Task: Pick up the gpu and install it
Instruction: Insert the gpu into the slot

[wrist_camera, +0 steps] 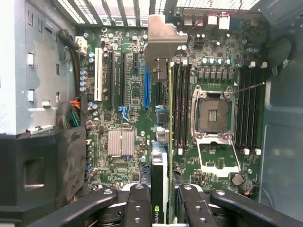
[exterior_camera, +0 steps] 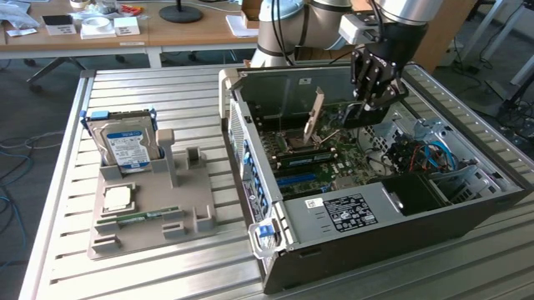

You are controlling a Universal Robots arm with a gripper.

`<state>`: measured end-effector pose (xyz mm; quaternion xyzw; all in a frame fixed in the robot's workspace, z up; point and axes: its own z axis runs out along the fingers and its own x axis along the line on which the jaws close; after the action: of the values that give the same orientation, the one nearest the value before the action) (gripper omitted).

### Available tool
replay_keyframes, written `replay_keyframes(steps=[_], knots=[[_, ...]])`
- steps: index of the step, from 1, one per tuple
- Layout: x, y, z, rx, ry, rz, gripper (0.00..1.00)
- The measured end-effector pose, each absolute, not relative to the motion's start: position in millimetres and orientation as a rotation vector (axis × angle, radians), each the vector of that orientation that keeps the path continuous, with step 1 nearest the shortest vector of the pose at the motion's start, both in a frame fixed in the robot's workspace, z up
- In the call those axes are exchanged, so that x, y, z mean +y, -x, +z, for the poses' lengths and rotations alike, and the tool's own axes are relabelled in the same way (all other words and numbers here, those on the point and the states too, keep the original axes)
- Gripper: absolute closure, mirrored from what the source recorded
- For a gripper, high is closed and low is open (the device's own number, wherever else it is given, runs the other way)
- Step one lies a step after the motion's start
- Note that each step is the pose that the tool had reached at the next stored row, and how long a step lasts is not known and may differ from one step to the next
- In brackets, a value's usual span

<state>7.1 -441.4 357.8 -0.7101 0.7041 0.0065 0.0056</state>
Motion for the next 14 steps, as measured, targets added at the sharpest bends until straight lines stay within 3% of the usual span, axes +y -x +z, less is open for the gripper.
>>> replay_keyframes(steps=[14], knots=[[-441.4, -0.6, 355.0, 2.205, 2.222, 0.02, 0.73]])
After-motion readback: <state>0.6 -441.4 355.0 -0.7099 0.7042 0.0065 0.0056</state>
